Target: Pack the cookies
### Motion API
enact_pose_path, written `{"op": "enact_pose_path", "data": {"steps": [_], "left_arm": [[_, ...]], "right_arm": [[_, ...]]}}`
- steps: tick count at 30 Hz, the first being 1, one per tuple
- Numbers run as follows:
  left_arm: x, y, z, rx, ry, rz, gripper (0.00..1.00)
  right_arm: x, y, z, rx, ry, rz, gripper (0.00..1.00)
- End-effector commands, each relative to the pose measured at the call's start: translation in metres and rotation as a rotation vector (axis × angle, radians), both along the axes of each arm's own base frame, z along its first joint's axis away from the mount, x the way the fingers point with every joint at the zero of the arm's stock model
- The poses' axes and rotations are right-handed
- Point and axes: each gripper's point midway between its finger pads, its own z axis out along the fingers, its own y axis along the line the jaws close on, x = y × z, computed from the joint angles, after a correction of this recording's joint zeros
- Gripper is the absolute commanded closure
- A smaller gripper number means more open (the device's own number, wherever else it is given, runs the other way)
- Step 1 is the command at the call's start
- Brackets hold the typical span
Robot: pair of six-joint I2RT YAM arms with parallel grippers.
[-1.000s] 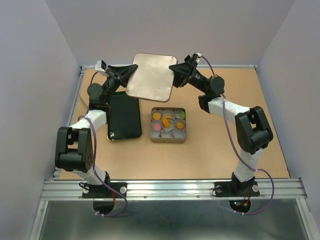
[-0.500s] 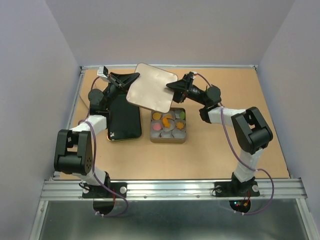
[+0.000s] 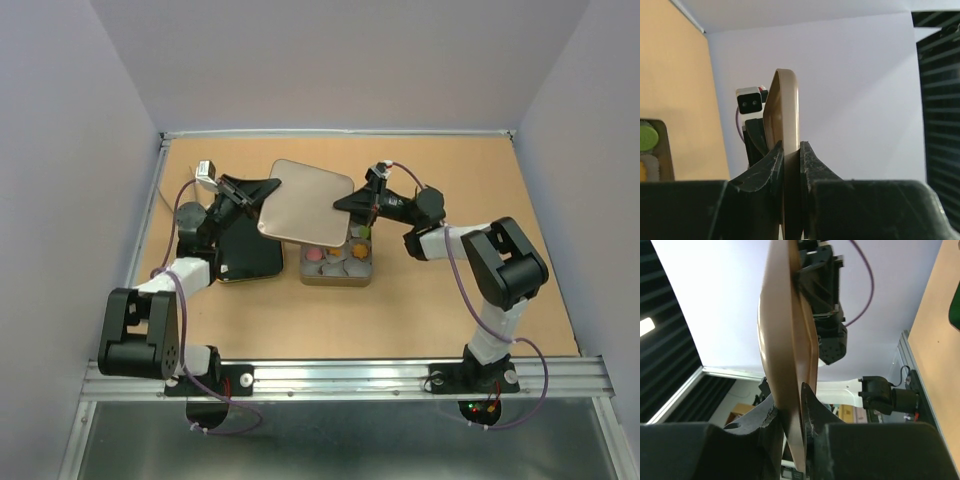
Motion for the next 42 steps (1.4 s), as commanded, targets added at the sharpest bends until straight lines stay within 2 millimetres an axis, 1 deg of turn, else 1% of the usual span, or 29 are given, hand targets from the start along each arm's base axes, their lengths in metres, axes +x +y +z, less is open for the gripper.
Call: {"op": "enact_pose_path", "data": {"steps": [1, 2, 3, 4, 5, 6, 9, 10, 11, 12, 13, 17, 20, 21, 24, 25, 28, 30, 31, 34, 37, 38, 42], "left_arm": [[-0.080, -0.018, 0.079, 0.168, -0.704, -0.037, 0.88], [-0.078, -0.021, 0.073, 0.195, -0.691, -0.034, 0.85], [-0.079, -0.024, 0.071, 0.229, -0.713, -0.024, 0.77], [-0.073, -0.026, 0.060, 0.256, -0.661, -0.029, 0.71], [-0.072, -0.028, 0.056, 0.273, -0.651, -0.029, 0.65], [-0.069, -0.031, 0.047, 0.303, -0.628, -0.035, 0.57], [-0.061, -0.034, 0.029, 0.337, -0.575, -0.040, 0.43], [-0.059, -0.036, 0.021, 0.347, -0.548, -0.049, 0.39], [-0.055, -0.038, 0.010, 0.370, -0.521, -0.051, 0.33], [-0.053, -0.039, 0.007, 0.377, -0.519, -0.051, 0.32], [-0.054, -0.042, 0.001, 0.388, -0.511, -0.059, 0.31], [-0.047, -0.047, -0.018, 0.416, -0.455, -0.068, 0.29], [-0.040, -0.047, -0.039, 0.471, -0.399, -0.069, 0.29], [-0.037, -0.046, -0.050, 0.507, -0.374, -0.064, 0.29], [-0.031, -0.041, -0.064, 0.572, -0.337, -0.033, 0.29], [-0.030, -0.037, -0.075, 0.622, -0.309, -0.033, 0.29], [-0.023, -0.028, -0.091, 0.721, -0.261, -0.006, 0.29], [-0.017, -0.023, -0.090, 0.770, -0.254, 0.026, 0.29], [-0.015, -0.019, -0.096, 0.813, -0.231, 0.030, 0.29], [-0.013, -0.012, -0.097, 0.850, -0.220, 0.055, 0.29], [-0.013, -0.013, -0.095, 0.850, -0.220, 0.051, 0.29], [-0.012, -0.013, -0.096, 0.847, -0.214, 0.050, 0.29], [-0.011, -0.014, -0.105, 0.851, -0.191, 0.040, 0.31]], "right_arm": [[-0.024, -0.012, 0.024, 0.084, -0.163, 0.041, 0.95], [-0.024, -0.011, 0.020, 0.076, -0.158, 0.049, 0.95], [-0.023, -0.010, 0.016, 0.069, -0.149, 0.054, 0.95], [-0.022, -0.011, 0.013, 0.064, -0.146, 0.053, 0.95], [-0.023, -0.012, 0.010, 0.056, -0.144, 0.062, 0.95], [-0.021, -0.013, 0.007, 0.049, -0.139, 0.060, 0.95], [-0.021, -0.018, -0.003, 0.026, -0.130, 0.063, 0.96], [-0.017, -0.024, -0.005, 0.020, -0.125, 0.050, 0.96], [-0.017, -0.026, -0.011, 0.009, -0.112, 0.051, 0.96], [-0.016, -0.029, -0.013, 0.004, -0.111, 0.048, 0.96], [-0.015, -0.032, -0.019, -0.008, -0.100, 0.050, 0.98], [-0.016, -0.036, -0.028, -0.030, -0.097, 0.062, 0.99], [-0.013, -0.041, -0.034, -0.046, -0.102, 0.065, 0.99], [-0.011, -0.046, -0.035, -0.051, -0.103, 0.056, 0.99], [-0.008, -0.056, -0.038, -0.070, -0.118, 0.057, 0.99], [-0.004, -0.061, -0.039, -0.076, -0.120, 0.049, 0.99], [-0.002, -0.068, -0.041, -0.095, -0.142, 0.059, 0.99], [-0.002, -0.069, -0.042, -0.107, -0.168, 0.068, 0.99], [-0.001, -0.071, -0.043, -0.111, -0.170, 0.068, 1.00], [0.000, -0.070, -0.046, -0.115, -0.183, 0.063, 0.99], [0.001, -0.070, -0.056, -0.122, -0.176, 0.053, 0.99], [0.002, -0.070, -0.062, -0.127, -0.166, 0.049, 1.00], [0.003, -0.069, -0.082, -0.145, -0.156, 0.044, 0.99]]}}
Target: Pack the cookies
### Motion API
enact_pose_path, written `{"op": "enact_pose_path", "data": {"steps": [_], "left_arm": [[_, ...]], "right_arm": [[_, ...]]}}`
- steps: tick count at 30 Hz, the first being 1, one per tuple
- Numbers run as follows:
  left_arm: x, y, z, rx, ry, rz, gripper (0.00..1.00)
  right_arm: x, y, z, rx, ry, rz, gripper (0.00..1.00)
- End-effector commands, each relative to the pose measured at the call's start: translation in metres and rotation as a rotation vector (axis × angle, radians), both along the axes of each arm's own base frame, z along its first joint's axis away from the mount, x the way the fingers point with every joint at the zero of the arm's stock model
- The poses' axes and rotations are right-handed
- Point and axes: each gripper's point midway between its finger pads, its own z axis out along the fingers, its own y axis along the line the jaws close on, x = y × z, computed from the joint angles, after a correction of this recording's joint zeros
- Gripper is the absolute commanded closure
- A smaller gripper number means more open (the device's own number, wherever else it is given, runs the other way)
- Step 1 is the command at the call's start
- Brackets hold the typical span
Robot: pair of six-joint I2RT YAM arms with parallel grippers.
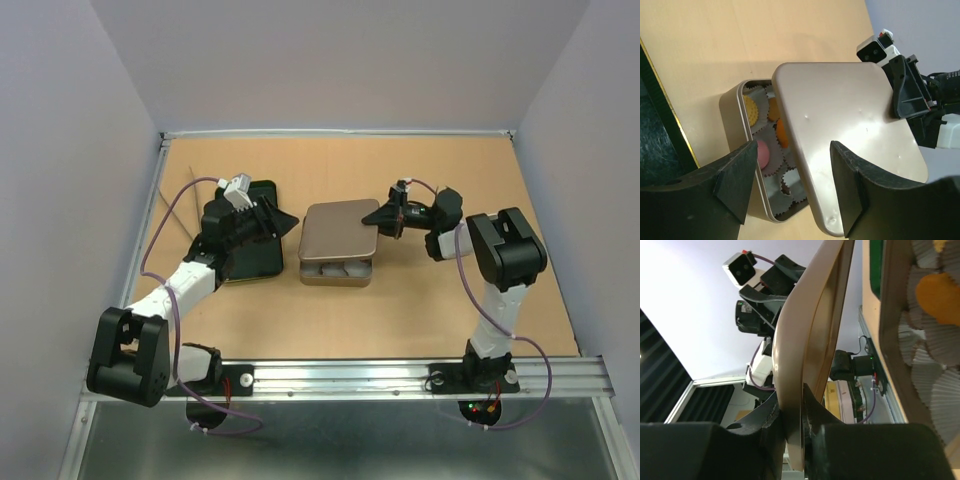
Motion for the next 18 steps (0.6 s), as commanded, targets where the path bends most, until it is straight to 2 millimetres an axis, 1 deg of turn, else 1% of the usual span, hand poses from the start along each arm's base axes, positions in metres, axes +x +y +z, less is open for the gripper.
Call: {"op": "enact_pose_path", "data": {"steps": [1, 3, 7, 8, 9, 10, 11, 15, 16, 18], "left_arm": [[0.007, 0.000, 0.016, 0.019, -0.058, 0.001, 0.31], [0.007, 0.001, 0.014, 0.022, -0.056, 0.005, 0.32], [0.007, 0.003, 0.013, 0.026, -0.054, 0.016, 0.32], [0.007, 0.003, 0.012, 0.027, -0.054, 0.018, 0.32], [0.008, 0.004, 0.010, 0.029, -0.048, 0.026, 0.32], [0.008, 0.005, 0.010, 0.031, -0.046, 0.030, 0.33], [0.009, 0.005, 0.009, 0.033, -0.045, 0.033, 0.33], [0.009, 0.004, 0.007, 0.035, -0.041, 0.033, 0.34], [0.009, 0.004, 0.007, 0.035, -0.041, 0.035, 0.34], [0.009, 0.004, 0.008, 0.037, -0.044, 0.036, 0.34]], "right_arm": [[-0.014, -0.001, 0.003, 0.026, -0.276, 0.006, 1.00], [-0.014, -0.001, -0.006, 0.018, -0.275, 0.000, 0.99], [-0.013, -0.001, -0.014, 0.004, -0.292, -0.013, 0.99], [-0.012, 0.000, -0.020, -0.005, -0.273, -0.014, 1.00], [-0.010, 0.000, -0.023, -0.015, -0.290, -0.019, 0.99], [-0.009, 0.001, -0.031, -0.029, -0.262, -0.020, 0.99], [-0.007, 0.001, -0.036, -0.042, -0.283, -0.023, 0.99], [-0.006, 0.003, -0.058, -0.064, -0.240, -0.018, 0.83], [-0.006, 0.003, -0.062, -0.068, -0.234, -0.021, 0.75], [-0.006, 0.002, -0.071, -0.076, -0.222, -0.025, 0.70]]}}
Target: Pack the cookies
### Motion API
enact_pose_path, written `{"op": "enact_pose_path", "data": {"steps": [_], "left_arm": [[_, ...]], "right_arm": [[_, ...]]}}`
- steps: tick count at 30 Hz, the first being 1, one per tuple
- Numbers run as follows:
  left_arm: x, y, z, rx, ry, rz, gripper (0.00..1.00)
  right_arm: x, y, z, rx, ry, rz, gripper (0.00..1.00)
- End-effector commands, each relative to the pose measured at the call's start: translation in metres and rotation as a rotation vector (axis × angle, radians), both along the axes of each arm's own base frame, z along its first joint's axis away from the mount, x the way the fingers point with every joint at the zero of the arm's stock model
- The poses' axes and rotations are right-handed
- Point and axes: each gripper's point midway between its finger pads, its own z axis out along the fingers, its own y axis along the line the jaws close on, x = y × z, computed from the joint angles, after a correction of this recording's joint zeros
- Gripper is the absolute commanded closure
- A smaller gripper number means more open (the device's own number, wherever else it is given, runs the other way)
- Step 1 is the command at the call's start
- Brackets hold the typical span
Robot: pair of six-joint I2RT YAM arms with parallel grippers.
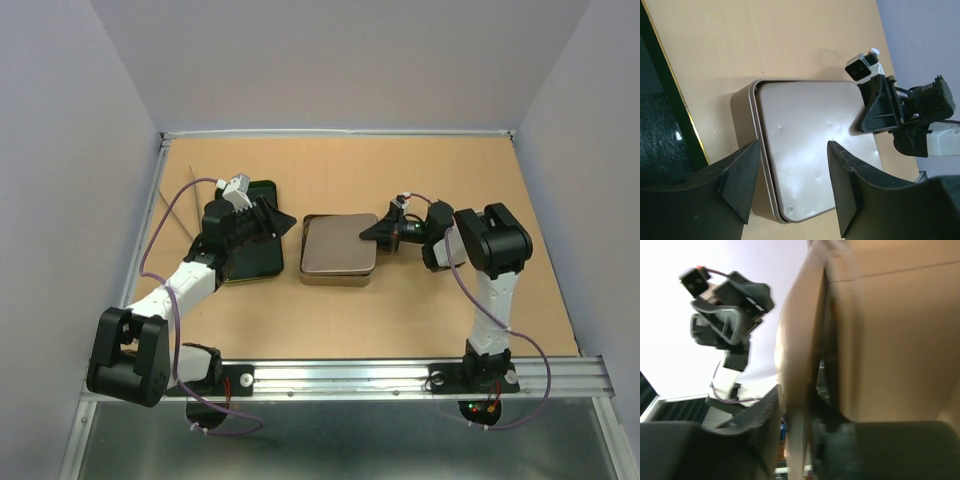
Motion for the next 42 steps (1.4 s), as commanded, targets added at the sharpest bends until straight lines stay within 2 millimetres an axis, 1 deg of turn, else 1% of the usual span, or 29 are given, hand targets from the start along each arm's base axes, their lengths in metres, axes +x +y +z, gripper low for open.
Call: {"op": "enact_pose_path", "data": {"steps": [1, 5, 6, 7, 12, 14, 16, 17, 18, 19, 20, 21, 22, 26, 27, 30, 31, 33, 37, 42], "left_arm": [[0.006, -0.002, 0.013, 0.012, -0.050, 0.001, 0.34], [0.006, -0.002, 0.010, 0.015, -0.044, -0.001, 0.35], [0.006, -0.003, 0.010, 0.016, -0.043, -0.003, 0.35], [0.006, -0.002, 0.010, 0.018, -0.043, -0.002, 0.35], [0.006, -0.003, 0.009, 0.022, -0.041, -0.002, 0.36], [0.006, -0.002, 0.009, 0.024, -0.037, -0.002, 0.36], [0.006, -0.002, 0.010, 0.025, -0.040, -0.001, 0.36], [0.007, -0.002, 0.010, 0.027, -0.039, -0.002, 0.36], [0.007, -0.002, 0.011, 0.028, -0.042, -0.002, 0.36], [0.007, -0.002, 0.013, 0.029, -0.044, -0.001, 0.36], [0.007, -0.003, 0.013, 0.030, -0.043, -0.001, 0.36], [0.007, -0.003, 0.013, 0.029, -0.044, -0.001, 0.36], [0.007, -0.002, 0.014, 0.030, -0.045, -0.001, 0.36], [0.007, -0.003, 0.010, 0.034, -0.037, -0.002, 0.36], [0.007, -0.003, 0.010, 0.035, -0.036, -0.002, 0.36], [0.007, -0.003, 0.013, 0.030, -0.041, -0.001, 0.36], [0.007, -0.003, 0.012, 0.032, -0.041, -0.002, 0.36], [0.007, -0.003, 0.013, 0.038, -0.047, -0.002, 0.36], [0.007, -0.002, 0.010, 0.047, -0.037, -0.001, 0.36], [0.008, -0.003, 0.012, 0.045, -0.039, -0.002, 0.36]], "right_arm": [[-0.003, 0.002, -0.003, 0.006, -0.157, -0.007, 0.64], [-0.005, 0.002, -0.011, -0.002, -0.147, -0.007, 0.52], [-0.005, 0.002, -0.011, -0.003, -0.151, -0.007, 0.50], [-0.006, 0.001, -0.011, -0.003, -0.150, -0.007, 0.45], [-0.010, 0.001, -0.003, 0.000, -0.171, 0.008, 0.35], [-0.011, 0.000, -0.001, -0.004, -0.163, 0.008, 0.28], [-0.009, -0.001, -0.004, -0.026, -0.181, 0.001, 0.24], [-0.007, -0.002, -0.015, -0.062, -0.106, -0.001, 0.22], [-0.005, -0.002, -0.015, -0.091, -0.109, -0.006, 0.20], [-0.001, -0.004, -0.038, -0.195, -0.065, -0.009, 0.17], [0.004, -0.006, -0.047, -0.271, -0.061, -0.012, 0.15], [0.007, -0.011, -0.055, -0.369, -0.073, -0.012, 0.13], [0.015, -0.021, -0.069, -0.527, -0.154, -0.022, 0.10], [0.020, -0.027, -0.063, -0.573, -0.174, -0.031, 0.10], [0.022, -0.029, -0.064, -0.593, -0.171, -0.045, 0.10], [0.025, -0.033, -0.061, -0.629, -0.182, -0.066, 0.10], [0.023, -0.038, -0.065, -0.667, -0.159, -0.063, 0.10], [0.025, -0.043, -0.067, -0.713, -0.168, -0.067, 0.10], [0.027, -0.049, -0.063, -0.766, -0.175, -0.072, 0.10], [0.025, -0.058, -0.062, -0.831, -0.169, -0.070, 0.10]]}}
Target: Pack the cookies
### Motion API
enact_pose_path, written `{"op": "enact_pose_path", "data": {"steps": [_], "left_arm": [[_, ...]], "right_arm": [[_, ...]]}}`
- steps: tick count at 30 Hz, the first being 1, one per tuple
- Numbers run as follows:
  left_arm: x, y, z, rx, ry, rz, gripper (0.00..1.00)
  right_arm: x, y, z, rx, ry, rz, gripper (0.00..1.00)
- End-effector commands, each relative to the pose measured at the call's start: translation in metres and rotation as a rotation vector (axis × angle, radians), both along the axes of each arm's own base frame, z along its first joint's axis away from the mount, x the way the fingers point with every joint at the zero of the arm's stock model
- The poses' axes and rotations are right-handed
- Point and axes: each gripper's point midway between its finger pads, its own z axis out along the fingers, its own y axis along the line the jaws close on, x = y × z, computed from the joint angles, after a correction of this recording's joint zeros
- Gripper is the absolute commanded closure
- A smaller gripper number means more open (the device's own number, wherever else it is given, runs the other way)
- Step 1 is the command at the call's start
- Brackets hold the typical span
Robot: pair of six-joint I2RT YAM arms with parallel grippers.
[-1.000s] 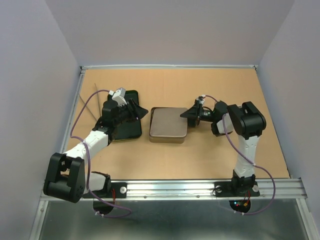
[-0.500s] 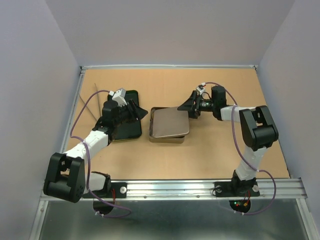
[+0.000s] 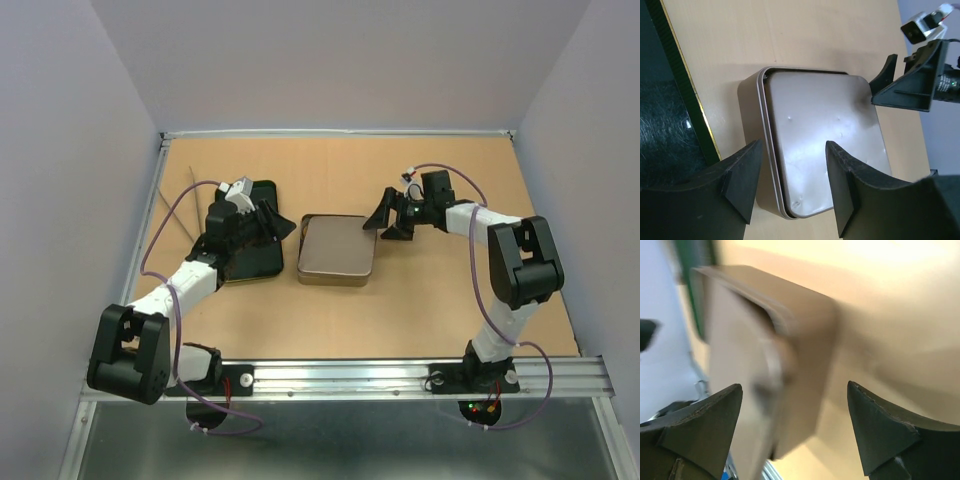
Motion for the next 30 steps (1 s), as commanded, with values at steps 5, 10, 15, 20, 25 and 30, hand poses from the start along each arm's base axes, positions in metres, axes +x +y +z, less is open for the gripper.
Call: {"op": "enact_pose_path", "data": {"steps": [5, 10, 15, 20, 25, 30], "left_arm": [[0.012, -0.005, 0.028, 0.002, -0.084, -0.011, 0.36], [0.011, -0.004, 0.024, 0.004, -0.074, -0.009, 0.36], [0.011, -0.005, 0.024, 0.005, -0.075, -0.011, 0.37], [0.011, -0.007, 0.020, 0.010, -0.065, -0.017, 0.37], [0.011, -0.007, -0.005, 0.082, 0.016, 0.001, 0.37], [0.008, -0.013, -0.023, 0.090, 0.068, -0.033, 0.37]], "right_arm": [[-0.017, -0.039, -0.041, -0.256, 0.115, -0.071, 0.10], [-0.021, -0.036, -0.034, -0.236, 0.117, -0.066, 0.10], [-0.020, -0.031, -0.023, -0.198, 0.108, -0.058, 0.10], [-0.013, -0.025, -0.015, -0.185, 0.094, -0.058, 0.10], [-0.008, -0.016, -0.023, -0.195, 0.114, -0.054, 0.10], [-0.003, -0.005, -0.026, -0.199, 0.122, -0.053, 0.11]]}}
